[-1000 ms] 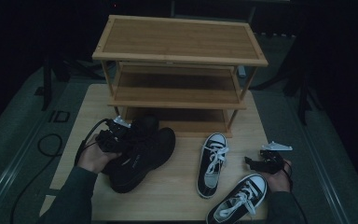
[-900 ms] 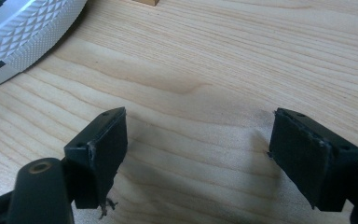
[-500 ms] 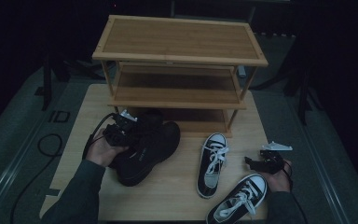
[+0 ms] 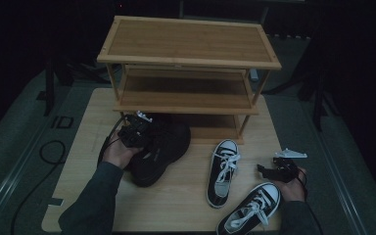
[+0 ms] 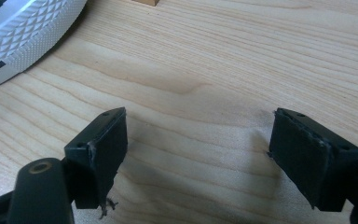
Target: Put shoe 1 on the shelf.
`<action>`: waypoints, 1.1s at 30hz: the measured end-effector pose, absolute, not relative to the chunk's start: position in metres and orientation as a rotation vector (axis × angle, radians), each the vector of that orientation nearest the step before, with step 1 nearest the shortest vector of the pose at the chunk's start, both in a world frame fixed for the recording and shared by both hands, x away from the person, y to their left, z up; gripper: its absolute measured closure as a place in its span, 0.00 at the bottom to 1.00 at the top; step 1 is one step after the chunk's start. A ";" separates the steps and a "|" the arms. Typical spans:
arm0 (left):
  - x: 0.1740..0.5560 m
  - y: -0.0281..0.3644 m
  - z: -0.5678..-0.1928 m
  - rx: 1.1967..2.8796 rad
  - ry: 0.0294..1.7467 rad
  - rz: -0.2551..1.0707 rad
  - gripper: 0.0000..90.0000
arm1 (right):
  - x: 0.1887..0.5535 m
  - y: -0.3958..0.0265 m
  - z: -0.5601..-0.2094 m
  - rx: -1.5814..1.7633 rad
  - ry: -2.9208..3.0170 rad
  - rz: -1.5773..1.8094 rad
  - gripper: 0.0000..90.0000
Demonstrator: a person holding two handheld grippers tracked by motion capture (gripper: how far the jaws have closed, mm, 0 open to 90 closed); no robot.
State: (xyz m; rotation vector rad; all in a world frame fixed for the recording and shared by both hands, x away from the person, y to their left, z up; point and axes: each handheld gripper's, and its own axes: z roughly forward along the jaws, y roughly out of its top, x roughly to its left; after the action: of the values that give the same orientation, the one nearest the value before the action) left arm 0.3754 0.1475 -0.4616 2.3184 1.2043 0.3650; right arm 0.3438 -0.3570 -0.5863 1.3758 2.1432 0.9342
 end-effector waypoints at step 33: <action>0.404 0.080 -0.489 2.205 1.422 0.732 0.84 | 0.344 -0.357 -0.586 1.377 2.143 0.934 0.21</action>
State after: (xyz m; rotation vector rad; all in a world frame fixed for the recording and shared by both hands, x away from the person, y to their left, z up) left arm 0.4036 0.0795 -0.4893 2.2052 1.4220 0.7323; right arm 0.3437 -0.3569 -0.5863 1.3765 2.1430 0.9335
